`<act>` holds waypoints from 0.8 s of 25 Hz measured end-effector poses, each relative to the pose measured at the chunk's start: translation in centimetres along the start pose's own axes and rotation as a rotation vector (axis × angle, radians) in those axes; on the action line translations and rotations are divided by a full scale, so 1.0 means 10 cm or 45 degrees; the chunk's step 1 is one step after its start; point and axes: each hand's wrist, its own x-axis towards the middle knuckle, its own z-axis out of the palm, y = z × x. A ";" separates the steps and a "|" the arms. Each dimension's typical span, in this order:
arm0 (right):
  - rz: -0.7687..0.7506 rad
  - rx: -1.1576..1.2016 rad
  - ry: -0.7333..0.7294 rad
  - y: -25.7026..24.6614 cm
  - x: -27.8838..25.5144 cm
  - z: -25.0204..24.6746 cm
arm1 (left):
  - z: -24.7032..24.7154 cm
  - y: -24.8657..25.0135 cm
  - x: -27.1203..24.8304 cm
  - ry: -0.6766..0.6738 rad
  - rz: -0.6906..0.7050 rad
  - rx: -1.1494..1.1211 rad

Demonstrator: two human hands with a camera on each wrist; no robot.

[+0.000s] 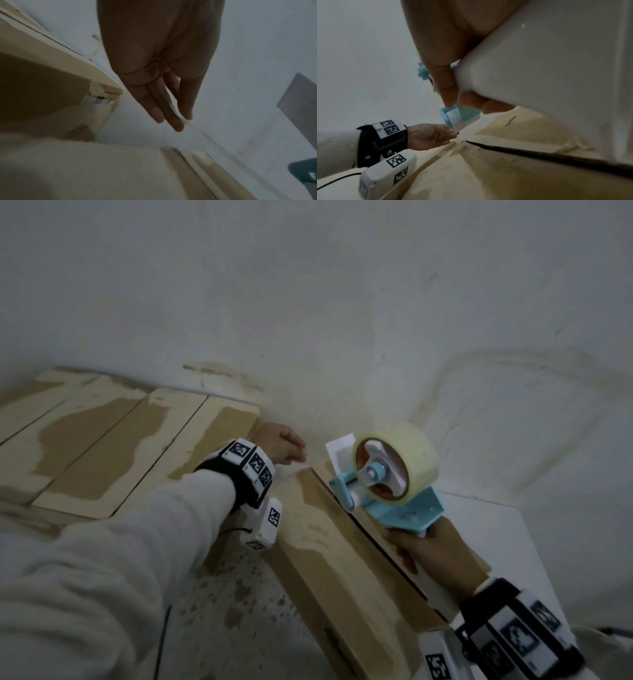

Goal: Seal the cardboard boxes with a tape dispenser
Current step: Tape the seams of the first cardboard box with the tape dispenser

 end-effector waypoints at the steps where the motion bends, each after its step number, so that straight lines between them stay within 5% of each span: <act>1: 0.018 -0.019 -0.018 0.00 0.04 0.02 | -0.02 -0.02 0.05 -0.023 -0.004 0.076; 11: 0.028 -0.135 -0.039 0.01 0.15 0.11 | 0.03 -0.13 0.33 -0.291 -0.075 0.450; 17: 0.068 -0.148 -0.041 0.02 0.16 0.12 | 0.08 -0.22 0.32 -0.574 -0.389 0.633; 20: 0.064 -0.173 -0.049 0.01 0.14 0.12 | 0.11 -0.24 0.28 -0.602 -0.271 0.727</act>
